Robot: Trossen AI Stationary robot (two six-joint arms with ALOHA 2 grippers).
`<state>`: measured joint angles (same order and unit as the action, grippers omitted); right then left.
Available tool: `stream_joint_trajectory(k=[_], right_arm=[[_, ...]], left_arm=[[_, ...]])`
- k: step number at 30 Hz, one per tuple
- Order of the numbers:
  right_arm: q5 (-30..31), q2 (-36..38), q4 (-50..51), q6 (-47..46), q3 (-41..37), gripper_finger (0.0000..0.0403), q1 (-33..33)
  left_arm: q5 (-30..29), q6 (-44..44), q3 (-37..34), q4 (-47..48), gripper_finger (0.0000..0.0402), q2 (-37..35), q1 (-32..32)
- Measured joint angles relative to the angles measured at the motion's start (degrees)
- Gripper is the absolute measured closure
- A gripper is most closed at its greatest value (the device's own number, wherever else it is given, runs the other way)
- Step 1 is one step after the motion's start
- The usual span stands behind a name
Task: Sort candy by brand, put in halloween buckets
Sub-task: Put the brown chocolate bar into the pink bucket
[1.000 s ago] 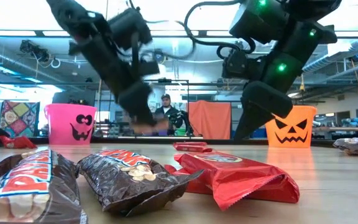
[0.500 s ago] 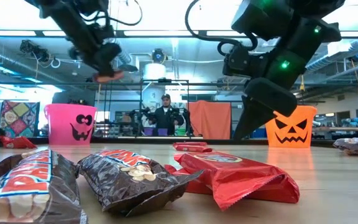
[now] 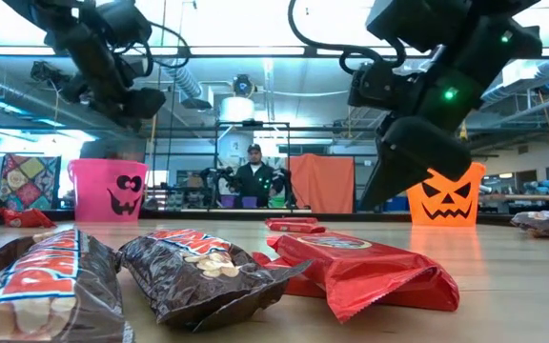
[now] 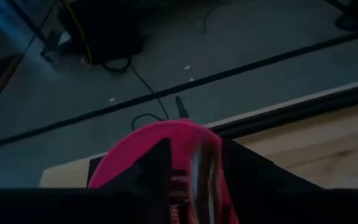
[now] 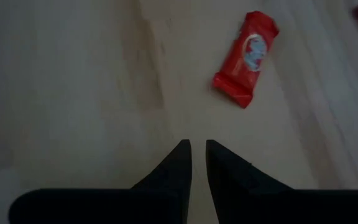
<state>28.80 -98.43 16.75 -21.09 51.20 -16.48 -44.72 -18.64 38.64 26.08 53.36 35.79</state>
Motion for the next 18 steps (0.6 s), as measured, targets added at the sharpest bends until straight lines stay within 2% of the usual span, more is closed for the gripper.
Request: stream_joint_trajectory(k=[6,10,13,15,18], right_arm=[[0.7,0.0,0.1,0.3,0.0,0.0341,0.0],[1.8,0.0,0.3,1.8,0.0,0.0341,0.2],[4.0,0.0,0.3,3.2,0.0,0.0341,1.2],[5.3,0.0,0.2,3.1,0.0,0.0341,2.1],[3.0,0.0,-0.2,1.6,0.0,0.0341,3.6]], left_arm=[[0.1,0.2,-2.5,-2.3,0.0192,0.0,4.6],[4.7,3.0,-2.5,-4.2,0.0167,-0.3,5.1],[11.0,3.4,-2.5,-9.2,0.0161,-2.0,2.9],[13.0,5.0,-2.5,-12.7,0.0161,-3.1,0.5],[14.8,6.8,-2.5,-16.2,0.0161,-3.8,-4.2]])
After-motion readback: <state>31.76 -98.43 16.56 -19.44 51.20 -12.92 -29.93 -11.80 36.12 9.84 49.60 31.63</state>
